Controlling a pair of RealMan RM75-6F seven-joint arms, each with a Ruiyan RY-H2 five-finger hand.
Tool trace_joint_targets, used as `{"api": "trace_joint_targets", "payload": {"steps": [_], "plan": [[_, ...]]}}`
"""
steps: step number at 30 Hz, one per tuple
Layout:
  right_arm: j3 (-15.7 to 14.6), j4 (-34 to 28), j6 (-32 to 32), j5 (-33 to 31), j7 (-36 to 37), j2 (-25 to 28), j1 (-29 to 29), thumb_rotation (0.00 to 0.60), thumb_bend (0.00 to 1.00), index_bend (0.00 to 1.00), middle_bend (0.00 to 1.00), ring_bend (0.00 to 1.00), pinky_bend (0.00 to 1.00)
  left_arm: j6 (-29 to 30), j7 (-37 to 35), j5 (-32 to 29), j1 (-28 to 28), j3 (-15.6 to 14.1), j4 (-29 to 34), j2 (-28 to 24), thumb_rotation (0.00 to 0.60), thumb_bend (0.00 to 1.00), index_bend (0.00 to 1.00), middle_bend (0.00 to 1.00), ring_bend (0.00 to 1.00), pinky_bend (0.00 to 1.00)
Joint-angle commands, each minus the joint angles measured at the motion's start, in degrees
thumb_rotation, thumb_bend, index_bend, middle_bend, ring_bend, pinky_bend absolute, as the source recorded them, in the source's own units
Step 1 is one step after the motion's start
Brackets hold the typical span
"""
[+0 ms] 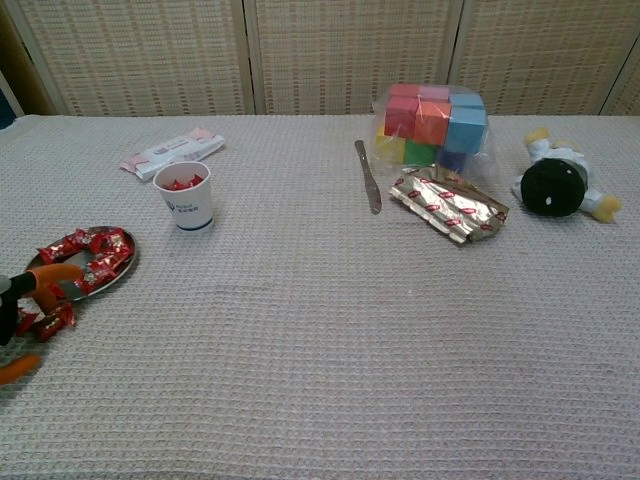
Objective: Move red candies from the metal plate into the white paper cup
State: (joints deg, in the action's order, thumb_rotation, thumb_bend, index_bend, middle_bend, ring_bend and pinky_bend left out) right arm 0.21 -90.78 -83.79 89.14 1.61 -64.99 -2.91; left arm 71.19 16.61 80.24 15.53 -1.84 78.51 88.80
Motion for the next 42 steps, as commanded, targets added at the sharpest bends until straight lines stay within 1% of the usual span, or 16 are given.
{"api": "trace_joint_targets", "payload": {"steps": [1, 7, 15, 21, 25, 31, 38, 42], "plan": [[-0.01, 0.01, 0.06, -0.01, 0.01, 0.02, -0.03, 0.600, 0.05, 0.00, 0.00, 0.00, 0.00, -0.29, 0.15, -0.20, 0.14, 0.26, -0.28, 0.07, 0.600, 0.36, 0.13, 0.33, 0.51, 1.00], [-0.04, -0.13, 0.01, -0.06, -0.07, 0.11, 0.04, 0.600, 0.05, 0.00, 0.00, 0.00, 0.00, -0.41, -0.05, -0.96, 0.22, 1.33, -2.77, 0.70, 0.600, 0.36, 0.22, 0.36, 0.51, 1.00], [-0.19, -0.35, 0.14, 0.10, -0.42, 0.04, 0.00, 0.600, 0.05, 0.00, 0.00, 0.00, 0.00, -0.46, -1.04, -1.28, 0.28, 2.20, -5.34, 1.97, 0.600, 0.37, 0.38, 0.44, 0.54, 1.00], [-0.21, -0.32, 0.36, -0.02, -0.35, 0.08, -0.06, 0.600, 0.05, 0.00, 0.00, 0.00, 0.00, -0.28, -1.30, -1.01, 0.27, 2.38, -6.23, 2.70, 0.600, 0.37, 0.44, 0.48, 0.55, 1.00], [-0.13, -0.28, 0.41, -0.17, -0.29, 0.10, -0.08, 0.600, 0.05, 0.00, 0.00, 0.00, 0.00, 0.29, -1.56, -0.35, 0.23, 2.37, -6.36, 2.86, 0.600, 0.37, 0.46, 0.49, 0.56, 1.00], [-0.11, -0.36, 0.40, -0.23, -0.35, 0.12, -0.07, 0.600, 0.05, 0.00, 0.00, 0.00, 0.00, 0.80, -1.86, 0.16, 0.20, 2.54, -6.07, 2.68, 0.600, 0.37, 0.46, 0.49, 0.56, 1.00], [-0.10, -0.37, 0.38, -0.26, -0.36, 0.14, -0.06, 0.600, 0.05, 0.00, 0.00, 0.00, 0.00, 1.71, -2.14, 0.92, -0.32, 2.16, -5.76, 2.37, 0.600, 0.37, 0.41, 0.48, 0.56, 1.00], [-0.13, -0.38, 0.39, -0.19, -0.37, 0.12, -0.07, 0.600, 0.05, 0.00, 0.00, 0.00, 0.00, 2.59, -2.78, 1.37, -0.66, 2.22, -6.10, 2.43, 0.600, 0.37, 0.42, 0.50, 0.57, 1.00]]}}
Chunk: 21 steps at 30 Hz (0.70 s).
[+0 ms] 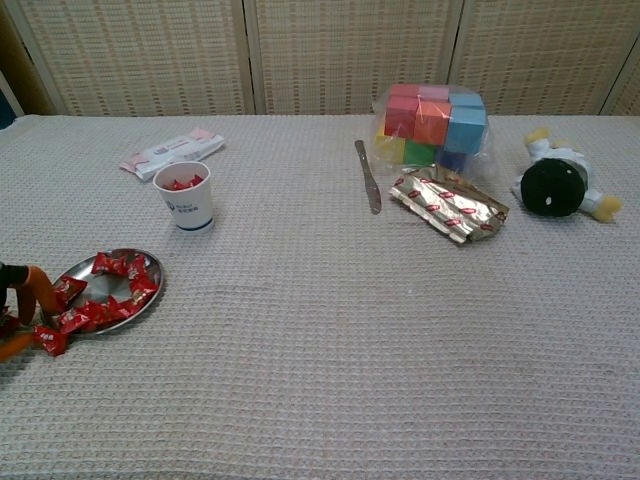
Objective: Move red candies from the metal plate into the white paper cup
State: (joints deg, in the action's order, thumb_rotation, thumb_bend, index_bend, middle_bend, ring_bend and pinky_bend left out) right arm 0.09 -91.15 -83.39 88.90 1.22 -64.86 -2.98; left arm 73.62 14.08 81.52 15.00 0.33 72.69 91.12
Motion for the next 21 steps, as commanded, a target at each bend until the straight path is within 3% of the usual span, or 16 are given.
{"api": "trace_joint_targets", "payload": {"steps": [1, 21], "plan": [[-0.04, -0.02, -0.06, 0.14, 0.00, -0.01, 0.00, 0.600, 0.05, 0.00, 0.00, 0.00, 0.00, -0.09, -0.35, -0.10, -0.06, 0.19, -0.52, 0.25, 0.600, 0.37, 0.42, 0.50, 0.57, 1.00], [0.08, 0.09, 0.08, -0.20, 0.06, 0.01, -0.01, 0.600, 0.05, 0.00, 0.00, 0.00, 0.00, -2.38, 0.03, -0.13, 2.94, 2.36, -1.47, 3.37, 0.600, 0.37, 0.43, 0.50, 0.57, 1.00]]}}
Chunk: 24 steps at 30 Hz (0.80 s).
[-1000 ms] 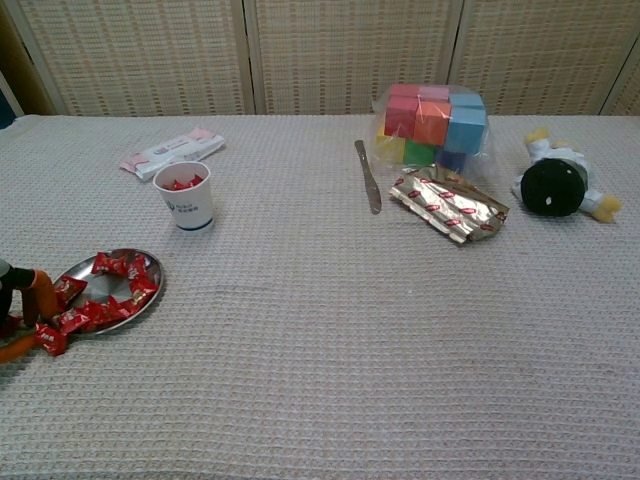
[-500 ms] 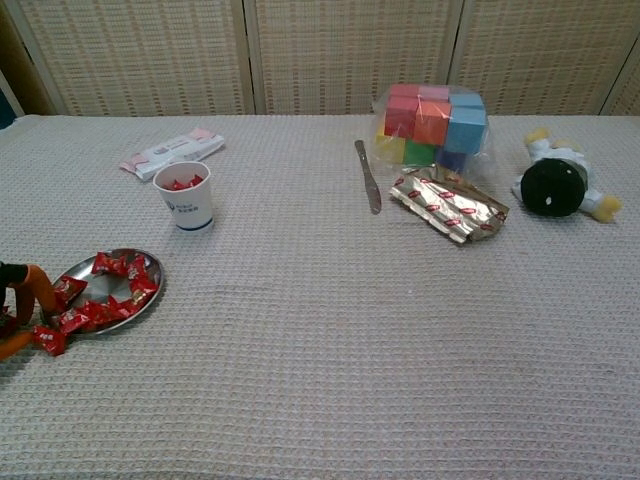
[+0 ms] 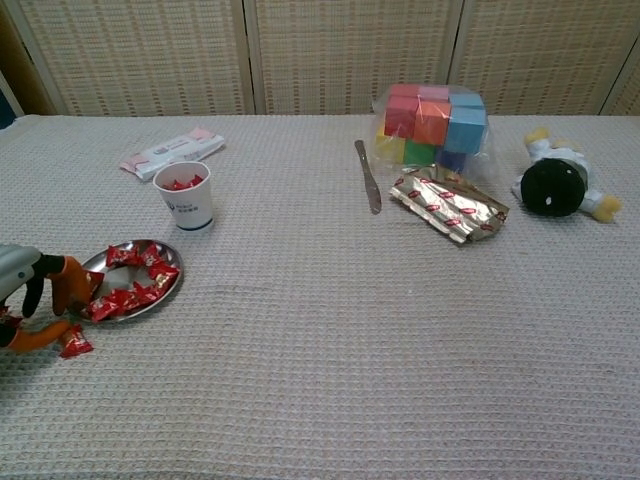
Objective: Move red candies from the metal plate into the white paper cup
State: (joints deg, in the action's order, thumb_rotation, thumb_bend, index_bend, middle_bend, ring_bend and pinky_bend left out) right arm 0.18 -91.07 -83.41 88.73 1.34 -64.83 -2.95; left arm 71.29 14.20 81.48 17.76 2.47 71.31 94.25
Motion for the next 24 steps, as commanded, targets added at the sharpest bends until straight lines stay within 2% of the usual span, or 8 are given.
{"api": "trace_joint_targets", "payload": {"steps": [1, 9, 13, 18, 24], "plan": [[-0.01, 0.00, 0.16, -0.05, -0.08, -0.03, -0.06, 0.600, 0.05, 0.00, 0.00, 0.00, 0.00, -0.03, 0.01, -0.14, 0.27, 0.36, -0.22, 0.35, 0.600, 0.37, 0.43, 0.50, 0.57, 1.00], [-0.06, -0.09, -0.11, 0.08, -0.13, 0.01, 0.07, 0.600, 0.05, 0.00, 0.00, 0.00, 0.00, 3.51, 0.56, 0.47, -1.52, -0.06, 1.24, -2.62, 0.600, 0.37, 0.41, 0.51, 0.58, 1.00], [-0.08, -0.14, -0.12, 0.17, -0.09, 0.05, 0.05, 0.600, 0.05, 0.00, 0.00, 0.00, 0.00, 3.95, 1.19, -0.30, -2.70, -0.60, 0.04, -3.98, 0.600, 0.37, 0.40, 0.51, 0.57, 1.00], [-0.21, -0.26, 0.06, 0.37, -0.37, -0.06, -0.05, 0.600, 0.05, 0.00, 0.00, 0.00, 0.00, 1.11, 0.35, -1.66, -2.81, -1.31, -2.06, -4.00, 0.600, 0.37, 0.37, 0.48, 0.48, 1.00], [-0.21, -0.69, 0.29, -0.10, -0.90, 0.05, 0.03, 0.600, 0.05, 0.00, 0.00, 0.00, 0.00, 0.39, 1.67, -1.58, -2.31, -1.27, -4.18, -3.09, 0.600, 0.38, 0.32, 0.35, 0.34, 1.00]]}}
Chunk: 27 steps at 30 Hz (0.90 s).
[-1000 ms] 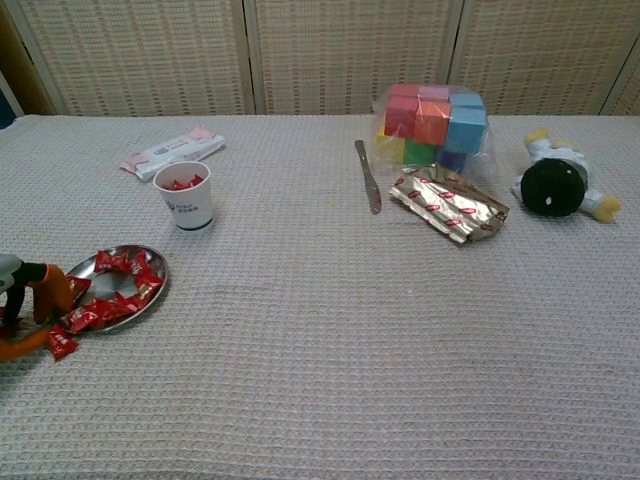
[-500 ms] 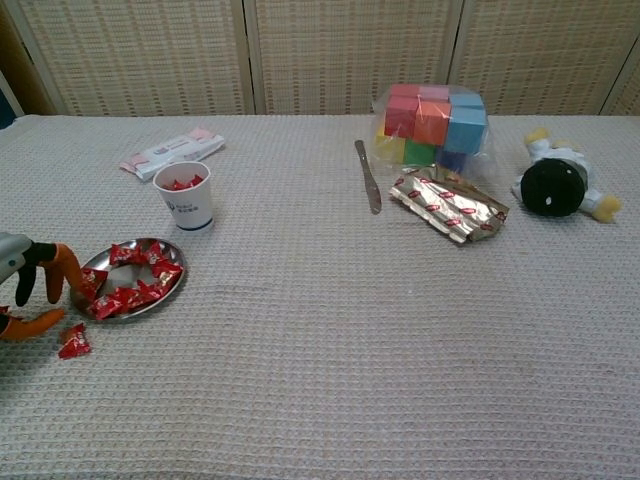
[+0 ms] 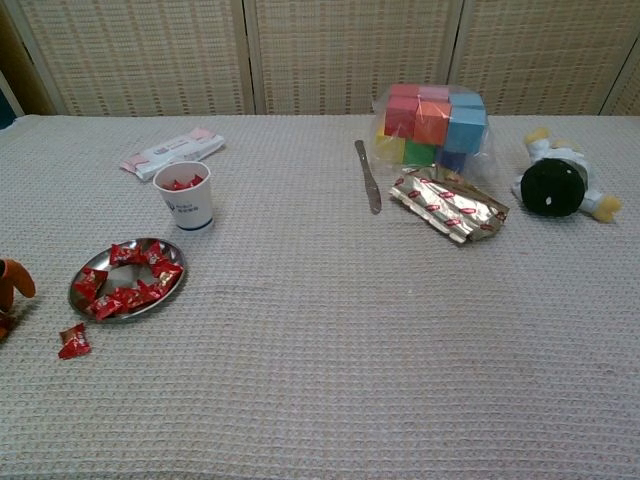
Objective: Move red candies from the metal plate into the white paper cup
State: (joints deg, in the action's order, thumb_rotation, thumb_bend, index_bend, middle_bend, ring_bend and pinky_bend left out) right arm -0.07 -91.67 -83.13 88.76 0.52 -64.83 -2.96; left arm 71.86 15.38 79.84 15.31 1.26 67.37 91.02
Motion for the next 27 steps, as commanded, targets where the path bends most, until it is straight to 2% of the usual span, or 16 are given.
{"api": "trace_joint_targets", "payload": {"steps": [1, 7, 13, 21, 27], "plan": [[0.06, -0.12, -0.01, -0.18, -0.13, 0.06, 0.06, 0.600, 0.05, 0.00, 0.00, 0.00, 0.00, -0.25, 0.76, 0.05, 0.16, -0.10, -0.22, 0.11, 0.600, 0.37, 0.32, 0.34, 0.34, 1.00], [0.04, -0.22, 0.08, -0.29, 0.06, 0.19, 0.08, 0.600, 0.05, 0.00, 0.00, 0.00, 0.00, 0.03, 1.96, 0.09, -0.11, -0.28, -0.25, 0.11, 0.600, 0.37, 0.36, 0.34, 0.34, 1.00], [-0.08, -0.26, 0.35, -0.16, 0.35, 0.33, -0.03, 0.600, 0.05, 0.00, 0.00, 0.00, 0.00, 0.05, 2.79, -0.38, -0.44, -0.21, -0.54, 0.22, 0.600, 0.37, 0.45, 0.46, 0.47, 1.00], [-0.10, -0.34, 0.54, -0.25, 0.18, 0.35, -0.09, 0.600, 0.05, 0.00, 0.00, 0.00, 0.00, 0.26, 2.01, -0.34, -0.52, 0.08, -1.48, 0.72, 0.600, 0.38, 0.52, 0.57, 0.61, 1.00], [-0.06, -0.40, 0.42, -0.24, 0.29, 0.43, -0.05, 0.600, 0.05, 0.00, 0.00, 0.00, 0.00, 1.05, 1.52, 0.15, -0.37, 0.55, -1.96, 0.77, 0.600, 0.43, 0.60, 0.65, 0.64, 1.00]]}}
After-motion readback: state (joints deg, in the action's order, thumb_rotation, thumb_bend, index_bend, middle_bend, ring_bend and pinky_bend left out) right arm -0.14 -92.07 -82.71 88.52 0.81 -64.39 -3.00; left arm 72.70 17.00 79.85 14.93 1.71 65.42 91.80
